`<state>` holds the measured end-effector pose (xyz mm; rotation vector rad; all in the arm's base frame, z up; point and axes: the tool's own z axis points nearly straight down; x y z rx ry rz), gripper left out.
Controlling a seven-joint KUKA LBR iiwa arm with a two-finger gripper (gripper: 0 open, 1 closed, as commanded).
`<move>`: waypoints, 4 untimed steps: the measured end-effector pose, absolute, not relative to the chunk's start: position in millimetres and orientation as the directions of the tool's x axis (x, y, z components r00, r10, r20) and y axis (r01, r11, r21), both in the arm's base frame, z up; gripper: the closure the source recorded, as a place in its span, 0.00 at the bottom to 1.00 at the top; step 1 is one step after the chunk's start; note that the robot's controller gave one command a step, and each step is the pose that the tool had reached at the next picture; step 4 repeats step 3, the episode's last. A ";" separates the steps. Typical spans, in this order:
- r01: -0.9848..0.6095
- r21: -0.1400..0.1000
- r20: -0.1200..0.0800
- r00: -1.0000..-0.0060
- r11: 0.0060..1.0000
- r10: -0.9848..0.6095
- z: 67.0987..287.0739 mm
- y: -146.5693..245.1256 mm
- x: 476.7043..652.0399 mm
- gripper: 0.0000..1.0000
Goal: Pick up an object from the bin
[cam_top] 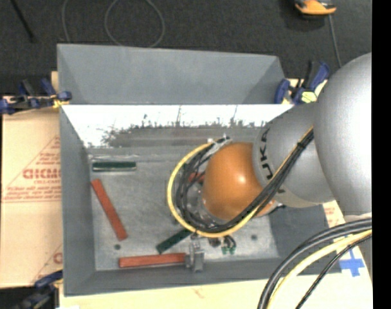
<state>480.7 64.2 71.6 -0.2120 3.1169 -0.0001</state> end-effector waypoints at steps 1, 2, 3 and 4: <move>-0.133 0.000 -0.009 -0.991 0.991 -0.133 73.0 64.4 478.9 1.00; -0.122 -0.001 -0.006 -0.993 0.993 -0.122 72.2 12.1 480.2 1.00; -0.095 -0.003 -0.012 -0.995 0.995 -0.095 216.3 -25.2 495.9 1.00; -0.095 -0.003 -0.012 -0.995 0.995 -0.095 216.3 -25.2 495.9 1.00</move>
Offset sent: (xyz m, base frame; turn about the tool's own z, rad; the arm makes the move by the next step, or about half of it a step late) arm 0.0000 0.0000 0.0000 0.0000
